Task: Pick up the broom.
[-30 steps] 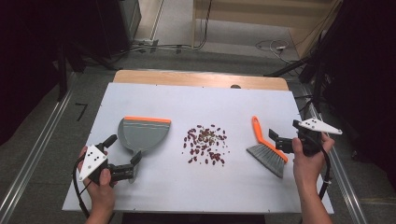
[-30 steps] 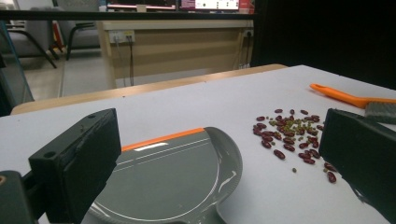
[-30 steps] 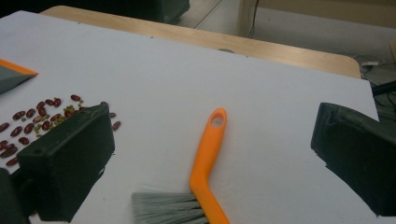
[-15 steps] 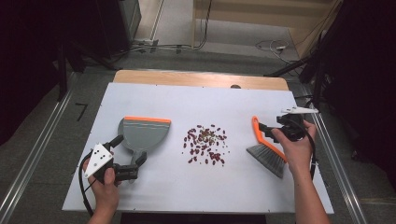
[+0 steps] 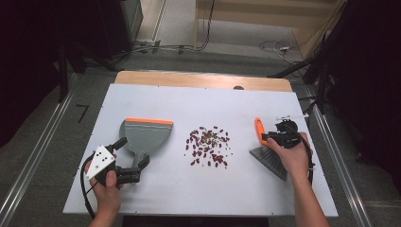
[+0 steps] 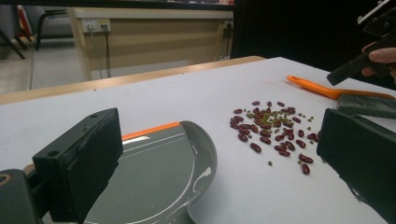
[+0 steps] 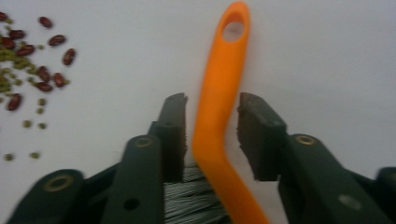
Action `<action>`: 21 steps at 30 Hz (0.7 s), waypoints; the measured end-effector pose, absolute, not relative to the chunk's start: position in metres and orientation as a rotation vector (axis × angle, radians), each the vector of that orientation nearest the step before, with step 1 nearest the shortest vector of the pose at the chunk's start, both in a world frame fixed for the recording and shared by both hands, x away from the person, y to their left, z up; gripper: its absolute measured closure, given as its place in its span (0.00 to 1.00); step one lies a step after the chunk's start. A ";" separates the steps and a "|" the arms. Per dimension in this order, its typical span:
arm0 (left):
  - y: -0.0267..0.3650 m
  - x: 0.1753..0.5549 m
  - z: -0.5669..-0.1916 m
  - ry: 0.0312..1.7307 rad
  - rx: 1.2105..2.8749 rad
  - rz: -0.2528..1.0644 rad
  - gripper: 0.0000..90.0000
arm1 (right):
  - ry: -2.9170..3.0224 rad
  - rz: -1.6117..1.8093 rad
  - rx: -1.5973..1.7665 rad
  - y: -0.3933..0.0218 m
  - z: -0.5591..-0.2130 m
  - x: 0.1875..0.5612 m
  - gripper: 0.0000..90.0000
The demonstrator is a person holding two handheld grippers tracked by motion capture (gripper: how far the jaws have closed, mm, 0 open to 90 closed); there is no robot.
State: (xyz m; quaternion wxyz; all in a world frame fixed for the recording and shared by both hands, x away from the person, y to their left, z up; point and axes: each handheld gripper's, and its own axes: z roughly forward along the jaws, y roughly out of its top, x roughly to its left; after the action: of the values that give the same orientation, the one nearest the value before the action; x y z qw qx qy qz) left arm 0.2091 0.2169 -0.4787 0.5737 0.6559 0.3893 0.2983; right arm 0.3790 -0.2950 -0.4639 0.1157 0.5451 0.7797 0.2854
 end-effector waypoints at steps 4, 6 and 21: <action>0.216 0.210 -0.479 0.917 1.545 0.692 0.01 | 2.270 0.747 1.614 -0.289 -0.470 0.381 0.71; 0.215 0.210 -0.479 0.915 1.552 0.692 0.01 | 2.283 0.714 1.634 -0.286 -0.475 0.382 0.73; 0.198 0.215 -0.474 0.899 1.622 0.702 0.01 | 2.290 0.679 1.715 -0.287 -0.482 0.387 0.76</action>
State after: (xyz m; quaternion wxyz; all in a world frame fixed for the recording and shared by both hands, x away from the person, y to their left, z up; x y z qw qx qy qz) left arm 0.2148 0.1980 -0.4737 0.5475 0.6843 0.3796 0.2964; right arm 0.3875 -0.2870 -0.4820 0.1004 0.5802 0.7749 0.2297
